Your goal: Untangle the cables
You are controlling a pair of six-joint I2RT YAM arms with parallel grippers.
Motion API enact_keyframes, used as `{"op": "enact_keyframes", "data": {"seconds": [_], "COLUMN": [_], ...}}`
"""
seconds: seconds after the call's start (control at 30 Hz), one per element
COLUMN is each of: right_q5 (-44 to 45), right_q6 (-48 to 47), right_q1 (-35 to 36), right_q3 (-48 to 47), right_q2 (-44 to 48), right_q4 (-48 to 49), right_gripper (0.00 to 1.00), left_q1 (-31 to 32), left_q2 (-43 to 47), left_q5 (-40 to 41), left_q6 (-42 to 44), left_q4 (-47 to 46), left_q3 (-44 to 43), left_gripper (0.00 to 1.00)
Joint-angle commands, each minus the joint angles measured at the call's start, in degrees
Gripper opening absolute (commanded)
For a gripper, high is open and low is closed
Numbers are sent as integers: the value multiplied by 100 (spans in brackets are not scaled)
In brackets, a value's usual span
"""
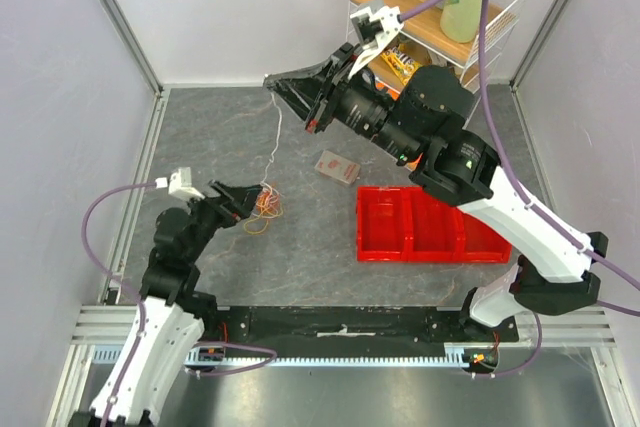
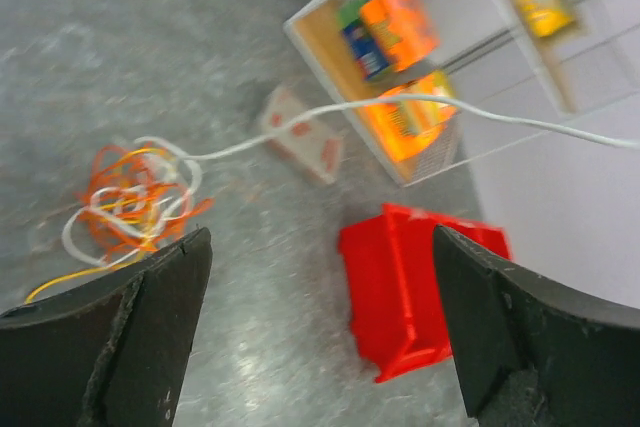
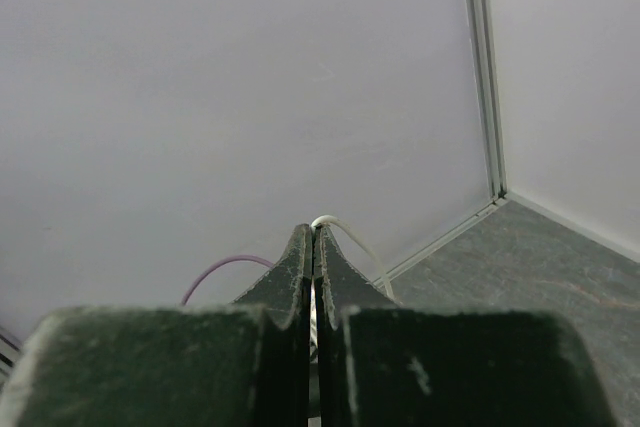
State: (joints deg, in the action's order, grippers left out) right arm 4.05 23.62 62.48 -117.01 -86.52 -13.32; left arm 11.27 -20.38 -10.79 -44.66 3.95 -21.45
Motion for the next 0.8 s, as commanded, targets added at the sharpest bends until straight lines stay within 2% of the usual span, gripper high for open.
{"op": "enact_keyframes", "data": {"seconds": [0.0, 0.13, 0.2, 0.23, 0.3, 0.37, 0.5, 0.57, 0.67, 0.73, 0.77], "right_q5": [-256, -553, -730, -809, -950, -1003, -1073, -1108, -1117, -1152, -1187], "right_q6": [310, 600, 705, 784, 881, 934, 978, 978, 969, 969, 978], "right_q1": [-253, -464, -535, -552, -614, -649, -675, -684, -711, -719, -728], "right_q3": [-243, -313, -375, -392, -419, -402, -288, -278, -278, -278, -296], "right_q2": [-31, -163, -216, -242, -278, -251, -155, -93, -32, -23, -23], "right_q4": [304, 321, 321, 330, 313, 330, 295, 260, 234, 234, 234], "right_gripper": [0, 0, 0, 0, 0, 0, 0, 0, 0, 0, 0], "left_q1": [304, 1427, 2122, 2491, 2984, 3101, 3101, 3101, 3101, 3101, 3101], "left_q2": [-826, -1212, -1651, -1897, -2520, -3074, -3516, -3499, -3228, -3008, -2972], "left_q5": [620, 1226, 1805, 2417, 3063, 3415, 3960, 4216, 4155, 3832, 3386], "left_q6": [458, 1308, 1958, 2318, 3108, 3472, 3772, 3563, 3263, 3410, 3621], "left_q4": [380, -1104, -1290, -1369, -1676, -2028, -2451, -2355, -2354, -3097, -3441], "left_q3": [-272, 36, -209, -349, -613, -842, -1158, -1282, -1082, -731, -633], "left_gripper": [97, 97, 98, 98, 98, 98, 98, 91, 87, 89, 90]}}
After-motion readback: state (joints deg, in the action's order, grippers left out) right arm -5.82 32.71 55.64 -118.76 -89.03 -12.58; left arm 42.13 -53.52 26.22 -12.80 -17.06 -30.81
